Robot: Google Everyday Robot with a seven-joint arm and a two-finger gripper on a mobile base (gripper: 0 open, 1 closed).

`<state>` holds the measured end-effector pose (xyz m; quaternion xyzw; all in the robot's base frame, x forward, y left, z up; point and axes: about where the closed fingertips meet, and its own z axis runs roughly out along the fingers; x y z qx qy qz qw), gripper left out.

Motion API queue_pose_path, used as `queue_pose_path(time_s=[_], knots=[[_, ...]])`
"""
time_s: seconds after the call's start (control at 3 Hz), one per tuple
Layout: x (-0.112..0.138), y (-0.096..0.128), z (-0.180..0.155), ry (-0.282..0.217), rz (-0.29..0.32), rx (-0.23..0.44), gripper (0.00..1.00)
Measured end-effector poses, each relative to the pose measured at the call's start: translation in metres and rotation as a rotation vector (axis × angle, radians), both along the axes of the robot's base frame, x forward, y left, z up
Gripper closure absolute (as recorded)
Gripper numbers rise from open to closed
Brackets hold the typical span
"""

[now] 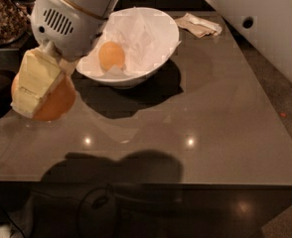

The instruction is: Pick orange from white bowl

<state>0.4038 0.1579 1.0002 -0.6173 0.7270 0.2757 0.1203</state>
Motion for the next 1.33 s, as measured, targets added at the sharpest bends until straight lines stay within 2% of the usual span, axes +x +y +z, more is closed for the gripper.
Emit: queue_pose_path(time_s=[0.67, 1.0, 1.33], knots=[[0.03, -0.044, -0.009, 0.033, -0.086, -0.025, 1.0], [0.04, -0.074, -0.019, 0.059, -0.13, -0.029, 1.0], [0.04, -0.074, -0.019, 0.059, -0.13, -0.029, 1.0]])
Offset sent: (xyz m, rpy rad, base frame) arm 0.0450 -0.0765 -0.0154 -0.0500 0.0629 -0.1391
